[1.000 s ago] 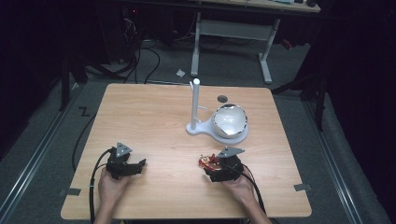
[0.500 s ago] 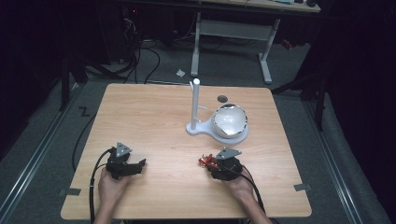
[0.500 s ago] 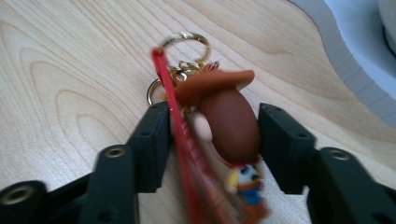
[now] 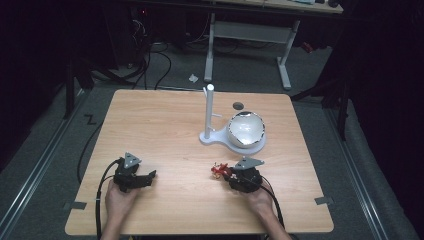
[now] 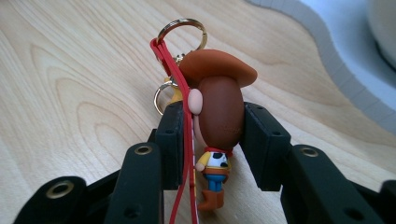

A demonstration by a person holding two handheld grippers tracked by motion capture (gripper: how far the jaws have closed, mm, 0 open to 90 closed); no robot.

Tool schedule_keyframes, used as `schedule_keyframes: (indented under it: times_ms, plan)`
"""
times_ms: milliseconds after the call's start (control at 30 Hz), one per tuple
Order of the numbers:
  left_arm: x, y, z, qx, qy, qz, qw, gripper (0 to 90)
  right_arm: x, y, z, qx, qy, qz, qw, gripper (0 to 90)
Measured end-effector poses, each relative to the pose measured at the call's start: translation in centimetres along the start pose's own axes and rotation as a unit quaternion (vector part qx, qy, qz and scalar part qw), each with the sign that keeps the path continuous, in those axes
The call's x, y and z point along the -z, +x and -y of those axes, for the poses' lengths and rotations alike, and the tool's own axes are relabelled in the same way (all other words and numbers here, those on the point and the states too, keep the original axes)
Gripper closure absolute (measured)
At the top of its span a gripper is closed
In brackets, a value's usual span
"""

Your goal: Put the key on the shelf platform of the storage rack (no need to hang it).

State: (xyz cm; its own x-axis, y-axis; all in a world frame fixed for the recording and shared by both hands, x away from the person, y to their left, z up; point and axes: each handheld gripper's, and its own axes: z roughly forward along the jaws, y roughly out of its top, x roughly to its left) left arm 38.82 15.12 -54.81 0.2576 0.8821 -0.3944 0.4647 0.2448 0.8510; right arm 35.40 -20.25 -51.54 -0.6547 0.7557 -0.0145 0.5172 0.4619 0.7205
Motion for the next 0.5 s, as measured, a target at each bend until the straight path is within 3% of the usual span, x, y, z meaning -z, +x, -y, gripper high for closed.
schedule_keyframes:
  times_ms: [500]
  plan:
    - [0.0,0.0,0.0,0.000,0.000,-0.001,1.0000,20.9,4.7,-1.2,-0.1,-0.015,-0.043,0.007,0.9989,62.0]
